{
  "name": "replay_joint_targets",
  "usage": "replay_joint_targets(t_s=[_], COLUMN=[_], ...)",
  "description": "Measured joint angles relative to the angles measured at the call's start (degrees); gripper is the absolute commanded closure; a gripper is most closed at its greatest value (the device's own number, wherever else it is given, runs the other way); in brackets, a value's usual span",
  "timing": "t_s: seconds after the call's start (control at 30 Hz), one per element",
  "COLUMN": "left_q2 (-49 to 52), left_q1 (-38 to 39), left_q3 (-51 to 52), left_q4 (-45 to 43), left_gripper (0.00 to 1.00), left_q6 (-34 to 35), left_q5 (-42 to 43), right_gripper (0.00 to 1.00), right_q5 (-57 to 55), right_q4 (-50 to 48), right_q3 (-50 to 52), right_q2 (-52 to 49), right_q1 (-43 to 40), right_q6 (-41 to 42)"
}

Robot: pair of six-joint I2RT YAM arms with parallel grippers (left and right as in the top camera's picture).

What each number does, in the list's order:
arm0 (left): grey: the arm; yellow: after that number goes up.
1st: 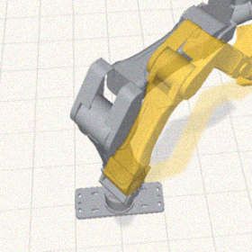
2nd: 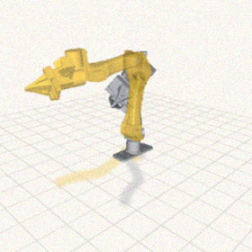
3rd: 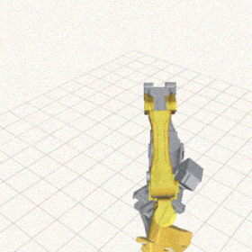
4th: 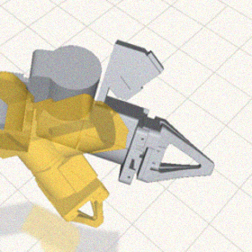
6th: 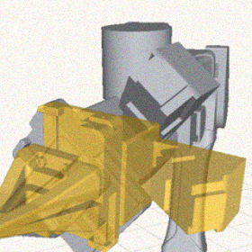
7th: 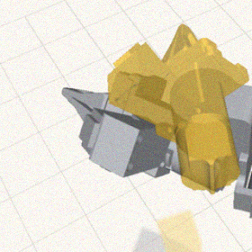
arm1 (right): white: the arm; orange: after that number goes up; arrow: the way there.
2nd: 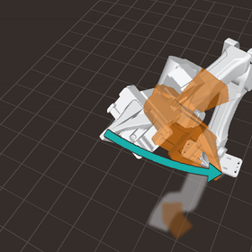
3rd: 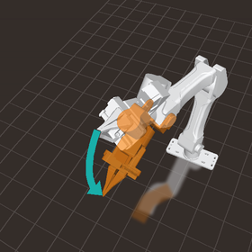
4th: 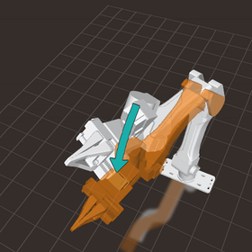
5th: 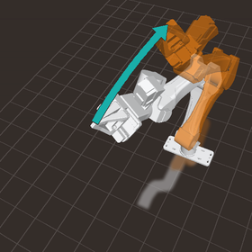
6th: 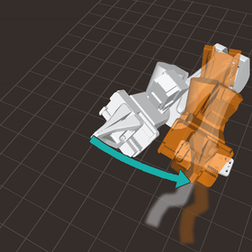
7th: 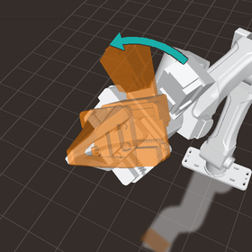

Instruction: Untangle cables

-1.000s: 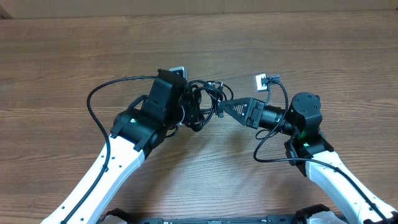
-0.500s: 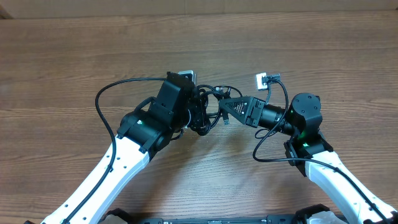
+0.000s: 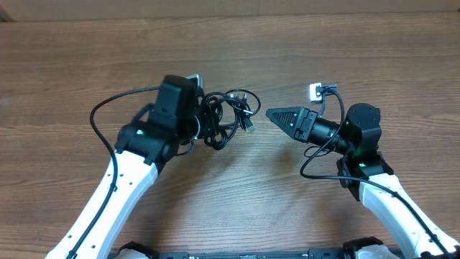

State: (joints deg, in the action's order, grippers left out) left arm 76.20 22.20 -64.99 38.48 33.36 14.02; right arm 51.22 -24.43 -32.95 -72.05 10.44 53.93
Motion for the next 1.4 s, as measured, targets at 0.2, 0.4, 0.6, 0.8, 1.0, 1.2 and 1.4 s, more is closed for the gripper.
replay_joint_targets(t_s=[0.2,0.4,0.6,0.8,1.0,1.2,1.4], left_q2=[0.00,0.00,0.00,0.00,0.00,0.00,0.00], left_q1=[-2.82,-4.35,-4.35,-4.33,-4.04,-1.29,0.09], left_q3=[0.00,0.00,0.00,0.00,0.00,0.00,0.00], left_q4=[-0.44,-1.66,-1.68,-1.84,-2.38,-3.04,-3.85], left_gripper=[0.96,0.96,0.96,0.96,0.96,0.96,0.96], left_q6=[-1.20,-0.98,2.93,6.34,8.55,9.81,10.23], left_q5=[9.33,20.28,26.43,30.47,33.59,34.45,34.75], right_gripper=[0.60,0.57,0.56,0.56,0.53,0.56,0.58], right_q5=[0.50,0.96,2.60,3.45,1.97,-1.03,-8.22], right_q4=[0.02,-2.51,-12.57,-17.25,-17.55,-17.64,-11.37], right_q3=[0.00,0.00,0.00,0.00,0.00,0.00,-0.07], right_q2=[0.00,0.00,0.00,0.00,0.00,0.00,0.02], right_q1=[0.00,-0.02,-0.02,0.00,-0.02,0.00,-0.28], right_q6=[-2.89,-7.74,-9.29,-9.07,-8.96,-8.94,-8.96])
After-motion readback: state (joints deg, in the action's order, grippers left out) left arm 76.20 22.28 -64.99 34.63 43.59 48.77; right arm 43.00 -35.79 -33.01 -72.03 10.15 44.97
